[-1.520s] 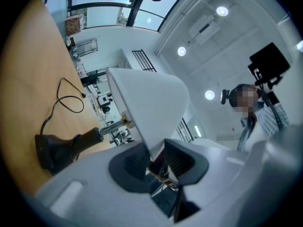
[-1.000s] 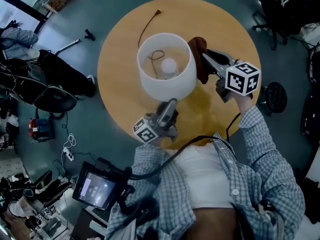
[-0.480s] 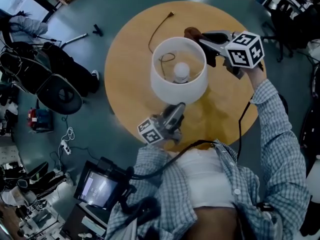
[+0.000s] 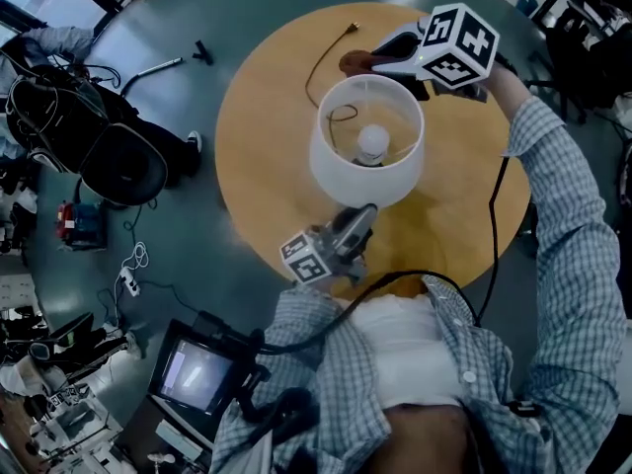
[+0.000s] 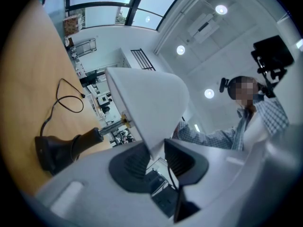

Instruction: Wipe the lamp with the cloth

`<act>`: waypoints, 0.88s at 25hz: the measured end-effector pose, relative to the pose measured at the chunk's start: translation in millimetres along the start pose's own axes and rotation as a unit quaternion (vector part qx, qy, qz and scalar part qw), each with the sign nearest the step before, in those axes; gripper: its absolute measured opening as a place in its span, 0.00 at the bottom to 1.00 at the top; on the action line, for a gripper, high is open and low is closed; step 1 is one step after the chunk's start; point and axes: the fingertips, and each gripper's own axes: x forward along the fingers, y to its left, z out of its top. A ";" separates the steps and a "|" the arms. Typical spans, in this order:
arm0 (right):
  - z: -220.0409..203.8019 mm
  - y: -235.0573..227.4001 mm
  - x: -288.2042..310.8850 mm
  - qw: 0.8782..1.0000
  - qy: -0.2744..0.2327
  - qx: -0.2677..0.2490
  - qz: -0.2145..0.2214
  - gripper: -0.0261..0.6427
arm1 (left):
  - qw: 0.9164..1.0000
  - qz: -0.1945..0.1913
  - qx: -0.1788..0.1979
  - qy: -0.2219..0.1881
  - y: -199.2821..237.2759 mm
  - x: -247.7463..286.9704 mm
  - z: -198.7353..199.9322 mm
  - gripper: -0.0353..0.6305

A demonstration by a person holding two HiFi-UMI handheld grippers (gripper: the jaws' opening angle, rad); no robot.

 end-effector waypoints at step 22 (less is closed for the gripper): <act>33.8 74.1 126.9 0.874 0.318 -0.337 0.147 0.16 | 1.000 -0.004 -0.002 -0.001 1.9 -1.3 -8.9 0.19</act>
